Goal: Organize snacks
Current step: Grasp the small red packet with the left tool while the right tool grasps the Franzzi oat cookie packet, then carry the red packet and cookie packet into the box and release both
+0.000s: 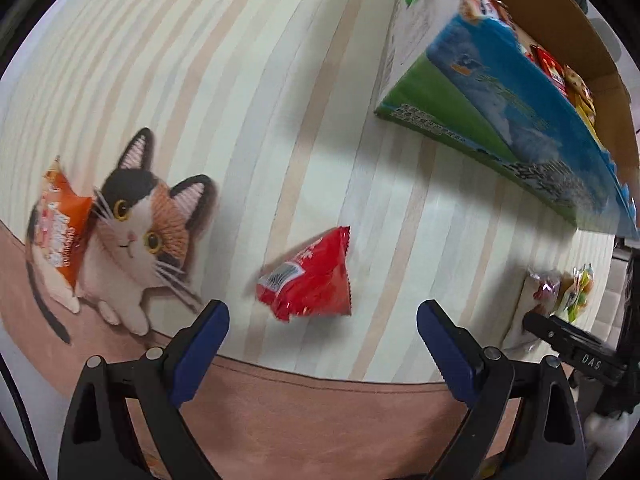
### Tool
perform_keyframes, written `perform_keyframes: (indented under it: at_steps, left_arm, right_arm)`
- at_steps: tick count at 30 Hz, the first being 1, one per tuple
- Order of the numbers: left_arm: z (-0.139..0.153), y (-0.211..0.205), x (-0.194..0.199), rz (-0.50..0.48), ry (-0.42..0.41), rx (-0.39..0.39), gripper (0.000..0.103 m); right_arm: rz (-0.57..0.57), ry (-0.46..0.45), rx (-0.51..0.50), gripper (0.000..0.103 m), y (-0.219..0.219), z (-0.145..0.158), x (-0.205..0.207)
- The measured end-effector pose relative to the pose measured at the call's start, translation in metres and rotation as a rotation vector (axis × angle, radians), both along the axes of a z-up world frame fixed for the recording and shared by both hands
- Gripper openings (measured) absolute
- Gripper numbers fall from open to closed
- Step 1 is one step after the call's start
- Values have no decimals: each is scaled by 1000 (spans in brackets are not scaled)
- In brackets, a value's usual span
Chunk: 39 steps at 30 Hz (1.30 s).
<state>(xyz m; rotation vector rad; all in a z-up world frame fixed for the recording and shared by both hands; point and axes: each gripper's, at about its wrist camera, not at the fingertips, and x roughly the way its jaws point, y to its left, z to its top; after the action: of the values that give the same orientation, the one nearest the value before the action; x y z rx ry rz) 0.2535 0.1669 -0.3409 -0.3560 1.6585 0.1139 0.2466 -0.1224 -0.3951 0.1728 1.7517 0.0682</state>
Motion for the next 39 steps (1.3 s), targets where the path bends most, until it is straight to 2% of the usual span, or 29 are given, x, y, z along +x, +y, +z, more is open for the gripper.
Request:
perform_keyframes:
  at_steps: [7, 10, 12, 15, 22, 25, 26, 32, 39]
  left_arm:
    - [-29, 3, 14, -11, 70, -4, 96]
    - [-36, 3, 15, -7, 78, -5, 82]
    - [-39, 4, 17, -8, 87, -3, 63]
    - [-42, 5, 16, -18, 83, 11, 56]
    - [-45, -1, 9, -27, 70, 20, 55]
    - [-37, -6, 11, -35, 60, 30, 53]
    - [-34, -7, 12, -40, 53, 34, 53]
    - [-17, -20, 18, -63, 32, 29, 52]
    - [9, -39, 14, -103, -11, 12, 52]
  right_arm:
    - [-22, 21, -15, 97, 7, -15, 15]
    - [-19, 13, -26, 96, 10, -19, 17]
    - [-18, 12, -35, 96, 13, -21, 20]
    - [-13, 4, -50, 96, 16, -21, 22]
    - [-1, -3, -94, 93, 59, -29, 10]
    - [-1, -30, -130, 76, 59, -25, 13]
    - [2, -39, -138, 75, 60, -23, 16]
    - [-5, -51, -125, 75, 64, -17, 18]
    - [-52, -43, -30, 75, 48, -10, 6]
